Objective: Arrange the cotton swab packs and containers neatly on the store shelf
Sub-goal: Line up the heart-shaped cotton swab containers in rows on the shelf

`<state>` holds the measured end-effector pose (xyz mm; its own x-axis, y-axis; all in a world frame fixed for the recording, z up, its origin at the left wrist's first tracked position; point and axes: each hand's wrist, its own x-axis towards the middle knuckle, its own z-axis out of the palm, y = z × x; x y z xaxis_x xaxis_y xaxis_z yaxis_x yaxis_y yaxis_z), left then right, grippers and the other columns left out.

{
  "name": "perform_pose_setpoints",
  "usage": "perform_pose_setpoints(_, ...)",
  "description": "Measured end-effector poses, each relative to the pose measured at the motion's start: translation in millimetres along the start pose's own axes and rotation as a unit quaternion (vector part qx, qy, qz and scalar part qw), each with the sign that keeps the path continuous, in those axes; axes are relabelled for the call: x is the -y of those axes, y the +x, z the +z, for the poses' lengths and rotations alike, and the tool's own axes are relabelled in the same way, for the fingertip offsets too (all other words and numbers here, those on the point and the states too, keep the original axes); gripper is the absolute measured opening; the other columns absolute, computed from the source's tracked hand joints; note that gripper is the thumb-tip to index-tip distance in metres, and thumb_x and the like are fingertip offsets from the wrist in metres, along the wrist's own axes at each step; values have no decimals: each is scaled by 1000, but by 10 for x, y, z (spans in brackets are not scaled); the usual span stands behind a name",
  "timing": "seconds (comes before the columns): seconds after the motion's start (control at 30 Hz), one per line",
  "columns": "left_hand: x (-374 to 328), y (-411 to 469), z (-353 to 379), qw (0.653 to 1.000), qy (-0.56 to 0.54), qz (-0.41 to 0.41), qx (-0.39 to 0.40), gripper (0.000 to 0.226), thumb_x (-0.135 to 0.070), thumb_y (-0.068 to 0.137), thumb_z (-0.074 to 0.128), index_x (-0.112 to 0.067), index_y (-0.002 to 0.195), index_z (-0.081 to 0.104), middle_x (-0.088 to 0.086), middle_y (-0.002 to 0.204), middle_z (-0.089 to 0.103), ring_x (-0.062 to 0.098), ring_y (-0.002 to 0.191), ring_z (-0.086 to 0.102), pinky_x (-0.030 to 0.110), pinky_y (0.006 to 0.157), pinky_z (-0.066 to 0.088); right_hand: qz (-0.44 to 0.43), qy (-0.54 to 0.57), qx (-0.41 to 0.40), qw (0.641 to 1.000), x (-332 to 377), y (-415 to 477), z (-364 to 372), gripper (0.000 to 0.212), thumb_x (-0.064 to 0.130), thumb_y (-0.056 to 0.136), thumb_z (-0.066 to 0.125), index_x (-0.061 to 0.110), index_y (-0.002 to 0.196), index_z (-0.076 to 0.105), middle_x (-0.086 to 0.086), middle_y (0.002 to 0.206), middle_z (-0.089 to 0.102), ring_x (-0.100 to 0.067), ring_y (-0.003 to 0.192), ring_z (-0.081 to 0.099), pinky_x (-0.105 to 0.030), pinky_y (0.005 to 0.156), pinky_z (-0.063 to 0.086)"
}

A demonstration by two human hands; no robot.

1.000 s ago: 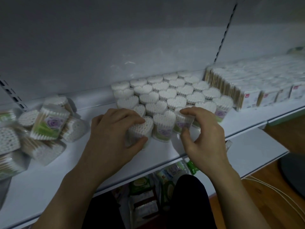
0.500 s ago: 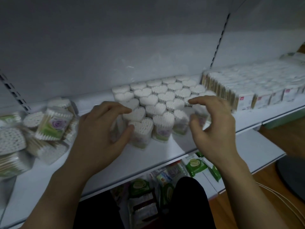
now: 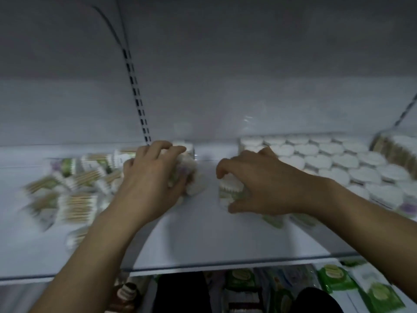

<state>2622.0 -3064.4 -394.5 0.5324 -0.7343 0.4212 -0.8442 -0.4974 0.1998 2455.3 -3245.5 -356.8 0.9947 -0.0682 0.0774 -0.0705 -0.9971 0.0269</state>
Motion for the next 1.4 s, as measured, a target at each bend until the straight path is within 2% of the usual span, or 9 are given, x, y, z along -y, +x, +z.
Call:
perform_pose_setpoints(0.13,-7,118,41,994,58,-41,82,63,-51,97,53,-45,154,27,-2,144,47,29,132,45,49,102,34,-14,40,27,999,-117,163,-46,53,39,84,72,41,127,41,17,115,55,-9,102,51,-32,87,43)
perform_pose_setpoints(0.27,28,197,83,998,20,-33,56,42,-41,98,54,-43,138,38,-1,120,60,32,115,57,46,91,37,-39,23,89,995,-192,251,-19,58,39,83,74,41,133,46,11,122,57,-12,110,51,-34,93,46)
perform_pose_setpoints(0.4,104,190,120,999,-53,-5,-8,40,-27,93,66,-33,129,50,1,109,63,33,96,64,40,77,49,-58,66,3,996,-365,401,-157,46,38,84,71,34,128,59,3,114,60,-16,103,57,-31,90,43)
perform_pose_setpoints(0.57,119,42,45,952,-262,-25,-157,30,-33,93,67,-33,122,56,-12,108,64,5,90,61,31,69,50,14,230,-9,973,-653,536,-359,32,21,98,60,35,127,60,1,115,61,-14,98,58,-28,83,45)
perform_pose_setpoints(0.7,-85,-72,52,900,-406,-28,-154,31,-32,90,68,-40,116,54,-11,105,68,15,92,70,41,70,60,152,566,-86,806,-764,573,-369,22,20,100,55,25,115,70,-2,108,70,-19,91,65,-31,71,51)
perform_pose_setpoints(0.8,-234,103,96,924,-367,-3,-104,31,-32,91,71,-38,115,53,-12,103,68,8,87,69,27,68,57,222,717,-156,642,-853,550,-439,28,36,92,64,14,108,69,-6,94,73,-21,81,68,-31,69,57)
perform_pose_setpoints(0.97,-345,870,368,954,-298,-6,25,38,-14,86,79,-27,110,53,-5,100,66,11,81,64,11,60,42,183,800,-193,538,-861,354,-499,17,19,81,69,11,96,73,-15,111,70,-27,94,73,-38,79,62)
perform_pose_setpoints(1.1,-402,1196,660,964,-245,17,103,39,-6,82,77,-22,110,55,9,104,69,23,80,59,19,62,40,124,813,-185,538,-745,27,-504,49,13,75,61,25,123,63,-6,121,69,-25,102,71,-46,79,61)
perform_pose_setpoints(1.4,-518,1229,898,987,-150,12,61,32,-14,77,50,-16,107,59,12,101,55,30,91,56,36,75,44,132,712,-241,646,-516,-408,-301,38,6,70,70,17,103,55,-5,86,66,-24,81,69,-38,65,55)
